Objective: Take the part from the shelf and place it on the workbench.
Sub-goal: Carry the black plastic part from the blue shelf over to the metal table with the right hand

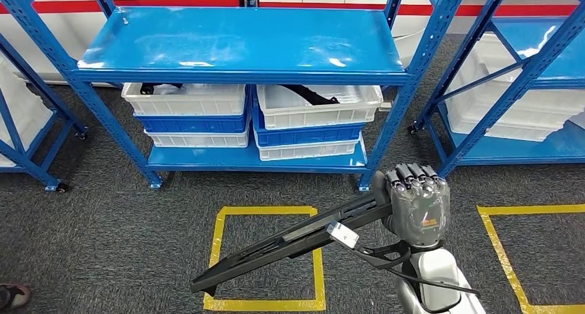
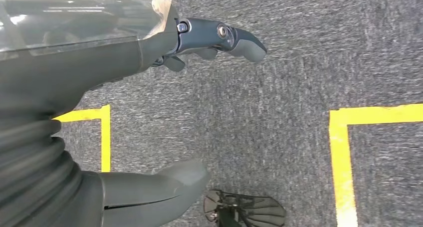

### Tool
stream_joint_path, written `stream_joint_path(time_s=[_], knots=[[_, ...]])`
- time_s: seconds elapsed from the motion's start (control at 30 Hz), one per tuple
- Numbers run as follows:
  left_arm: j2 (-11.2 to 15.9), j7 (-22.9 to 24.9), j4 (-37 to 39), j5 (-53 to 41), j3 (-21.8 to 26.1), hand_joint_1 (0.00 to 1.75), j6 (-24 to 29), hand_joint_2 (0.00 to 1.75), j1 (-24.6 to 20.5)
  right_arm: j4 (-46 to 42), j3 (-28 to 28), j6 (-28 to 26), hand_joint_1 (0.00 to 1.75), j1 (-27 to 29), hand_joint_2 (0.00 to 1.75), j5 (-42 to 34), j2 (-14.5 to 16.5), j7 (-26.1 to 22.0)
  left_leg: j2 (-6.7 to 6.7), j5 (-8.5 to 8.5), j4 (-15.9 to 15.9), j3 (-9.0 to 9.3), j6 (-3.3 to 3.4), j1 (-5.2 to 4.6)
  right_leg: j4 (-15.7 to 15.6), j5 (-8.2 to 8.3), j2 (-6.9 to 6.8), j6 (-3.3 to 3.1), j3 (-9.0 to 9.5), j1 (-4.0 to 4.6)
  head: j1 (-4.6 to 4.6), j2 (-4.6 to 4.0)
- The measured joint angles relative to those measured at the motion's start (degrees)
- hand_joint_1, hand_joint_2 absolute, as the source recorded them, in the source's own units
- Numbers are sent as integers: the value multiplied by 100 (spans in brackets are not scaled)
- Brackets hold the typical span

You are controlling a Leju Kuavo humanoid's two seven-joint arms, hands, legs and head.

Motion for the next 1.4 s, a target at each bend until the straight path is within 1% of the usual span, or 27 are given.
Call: stream_joint_path(time_s=[0.03,0.07,0.1,0.17,0.2,0.23,0.27,0.33,0.37,0.4,0.43,0.47,0.53,0.6,0.73,0.77,0.83,0.9,0.93,0.97,1.03,1.1,1.17,1.23,1.3,1.37,1.4], knots=[[-4,-3,0,0,2,0,0,175,5,1,5,0,175,-14,175,0,2,5,-3,29,12,-33,-27,-8,-454,94,1,15,297,-3,8,0],[-7,-9,0,0,7,0,0,175,8,1,10,0,175,-24,175,0,5,15,-6,62,21,-55,-60,-15,-776,167,5,10,502,7,1,0],[-7,-15,0,0,14,0,-1,175,10,2,14,0,175,-36,175,0,7,27,-7,89,34,-69,-93,-22,-961,196,12,-14,595,17,-6,0],[-7,-29,0,0,33,0,-4,175,14,4,20,0,175,-46,175,0,9,58,-10,149,34,-89,-161,-21,-994,234,26,-72,546,40,-33,0],[-4,-35,0,0,45,0,-5,175,17,6,21,0,175,-52,175,0,9,71,-14,153,44,-110,-190,-7,-1007,254,25,-117,512,10,-37,0],[-3,-39,1,-1,55,0,-8,175,21,7,23,0,175,-54,175,0,10,82,-18,66,108,-155,-221,7,-1009,292,17,-174,491,-12,-50,0],[-3,-41,1,-3,65,0,-10,175,26,8,24,0,175,-57,175,0,13,90,-21,-119,275,-230,-252,24,-1015,342,7,-237,463,-35,-70,0],[-6,-42,2,-10,75,0,-18,175,30,8,26,0,175,-57,175,0,15,97,-22,-673,966,-470,-318,49,-1009,441,-11,-319,378,-37,-112,0],[-7,-42,1,-15,76,0,-23,175,31,9,26,1,175,-54,175,0,14,98,-22,-879,1347,-577,-348,57,-1002,480,-15,-326,327,-31,-127,0],[-5,-41,1,-20,78,0,-33,175,31,10,26,1,175,-49,175,0,13,99,-22,-980,1615,-627,-370,63,-991,510,-16,-318,278,-26,-132,0],[-4,-41,1,-25,78,0,-43,175,31,10,27,2,175,-44,175,0,11,100,-21,-959,1665,-571,-381,72,-978,532,-15,-304,236,-25,-136,0],[-3,-41,0,-30,79,0,-52,175,31,11,27,2,175,-39,175,0,10,102,-20,-855,1499,-406,-383,83,-962,546,-14,-291,203,-25,-142,0],[4,-42,0,-39,79,0,-61,175,27,10,28,2,175,-34,175,0,9,106,-22,-604,716,155,-357,97,-925,563,-12,-264,161,-19,-157,0],[12,-42,0,-44,81,0,-61,175,24,10,29,2,175,-37,175,0,9,110,-30,-499,164,502,-295,78,-902,591,-12,-217,133,3,-159,0],[14,-42,0,-45,84,0,-61,175,22,10,28,2,175,-36,175,0,2,114,-14,-406,20,471,-126,56,-858,619,-8,-74,39,24,-149,0],[14,-42,0,-45,84,0,-61,175,21,10,27,2,175,-39,175,0,-5,114,-3,-360,-14,451,-74,64,-722,521,-3,-73,-34,27,-129,0],[13,-42,0,-45,84,0,-61,175,19,10,26,2,175,-36,175,0,-15,114,14,-279,-45,378,-11,60,-95,161,3,-113,-316,19,-85,0],[19,-42,0,-44,85,0,-61,175,20,11,27,2,175,-20,175,0,-19,114,20,-208,-40,275,3,50,618,-149,3,-116,-589,9,-56,0],[19,-42,0,-44,86,0,-61,175,21,11,28,2,175,-10,175,0,-21,114,20,-170,-37,226,-2,47,737,-190,3,-85,-601,6,-51,0],[17,-42,0,-44,86,0,-61,175,21,11,29,2,175,-5,175,0,-22,114,19,-136,-35,186,-14,47,606,-138,2,-40,-484,3,-42,0],[10,-42,0,-44,86,0,-61,175,21,10,30,2,175,-7,175,0,-22,114,15,-80,-25,132,-52,46,-212,102,-1,39,32,-11,-30,0],[8,-41,0,-44,86,0,-60,175,20,10,32,2,175,-15,175,0,-17,114,13,-43,-5,98,-109,21,-881,280,2,15,392,2,-27,0],[10,-40,0,-44,87,0,-59,175,20,10,35,2,175,-15,175,0,-11,113,14,-6,3,78,-175,9,-996,335,10,-64,410,33,-49,0],[14,-35,0,-43,98,0,-58,175,22,10,38,2,175,-16,175,0,-5,111,9,4,24,46,-239,37,-991,388,6,-145,390,-10,-67,0],[11,-28,0,-42,115,0,-57,175,24,10,40,2,175,-24,175,0,22,109,0,-266,330,-97,-296,62,-996,463,-7,-243,361,-53,-99,0],[7,-27,0,-42,127,0,-56,175,25,11,40,2,175,-26,175,0,54,108,-6,-690,930,-329,-341,75,-989,513,-15,-299,308,-37,-139,0],[8,-27,0,-42,131,0,-55,175,25,11,42,3,175,-25,175,0,65,107,-9,-846,1256,-446,-358,78,-983,526,-16,-302,281,-29,-147,0]])
